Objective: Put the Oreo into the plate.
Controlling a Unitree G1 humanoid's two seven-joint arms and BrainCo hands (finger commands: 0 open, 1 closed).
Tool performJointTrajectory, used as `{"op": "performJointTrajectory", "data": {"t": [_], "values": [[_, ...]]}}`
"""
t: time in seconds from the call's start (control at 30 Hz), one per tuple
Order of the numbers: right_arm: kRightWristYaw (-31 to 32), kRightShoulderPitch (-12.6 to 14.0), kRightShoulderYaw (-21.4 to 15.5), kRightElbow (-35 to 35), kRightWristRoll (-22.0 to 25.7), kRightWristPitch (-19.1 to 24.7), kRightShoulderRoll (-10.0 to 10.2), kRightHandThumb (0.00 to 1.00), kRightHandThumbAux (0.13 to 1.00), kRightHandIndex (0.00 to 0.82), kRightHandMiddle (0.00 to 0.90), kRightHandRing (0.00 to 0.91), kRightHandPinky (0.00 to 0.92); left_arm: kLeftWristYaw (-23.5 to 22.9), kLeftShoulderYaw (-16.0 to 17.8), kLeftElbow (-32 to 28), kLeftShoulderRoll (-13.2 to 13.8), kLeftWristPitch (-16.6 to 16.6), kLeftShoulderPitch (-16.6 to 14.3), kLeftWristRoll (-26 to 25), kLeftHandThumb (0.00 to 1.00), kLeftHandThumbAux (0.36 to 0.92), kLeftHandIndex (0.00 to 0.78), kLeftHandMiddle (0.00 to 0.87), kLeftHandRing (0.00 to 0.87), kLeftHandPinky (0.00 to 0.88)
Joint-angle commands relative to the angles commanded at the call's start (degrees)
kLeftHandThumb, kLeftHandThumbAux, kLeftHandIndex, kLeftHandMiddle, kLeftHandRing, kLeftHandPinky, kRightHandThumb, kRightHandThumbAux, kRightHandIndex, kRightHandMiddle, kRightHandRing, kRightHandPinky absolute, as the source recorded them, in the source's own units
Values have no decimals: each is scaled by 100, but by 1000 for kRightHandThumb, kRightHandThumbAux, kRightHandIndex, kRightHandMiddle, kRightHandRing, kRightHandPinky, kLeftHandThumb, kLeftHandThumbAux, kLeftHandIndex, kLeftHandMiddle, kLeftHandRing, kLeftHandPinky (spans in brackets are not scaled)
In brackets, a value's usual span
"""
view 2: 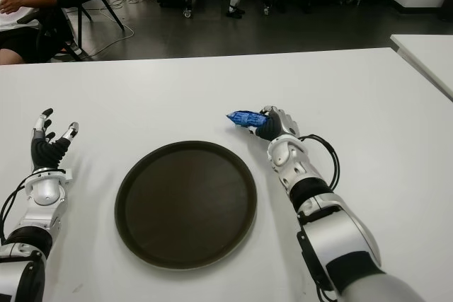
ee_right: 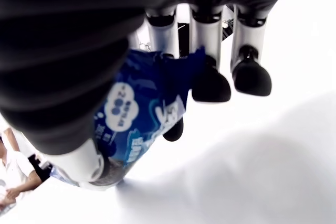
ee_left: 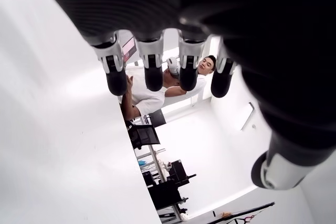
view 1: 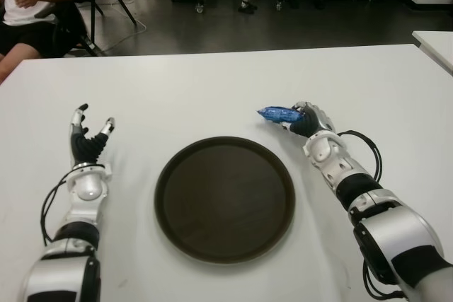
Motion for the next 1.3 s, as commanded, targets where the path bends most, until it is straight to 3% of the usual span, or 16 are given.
{"op": "performJointTrajectory", "data": {"t": [1.3], "values": [[87, 88, -313, -163, 379, -281, 12, 703, 721, 440, 806, 807, 802, -66, 3, -42, -38, -26, 20, -49, 0, 612, 0, 0, 0, 0]]}}
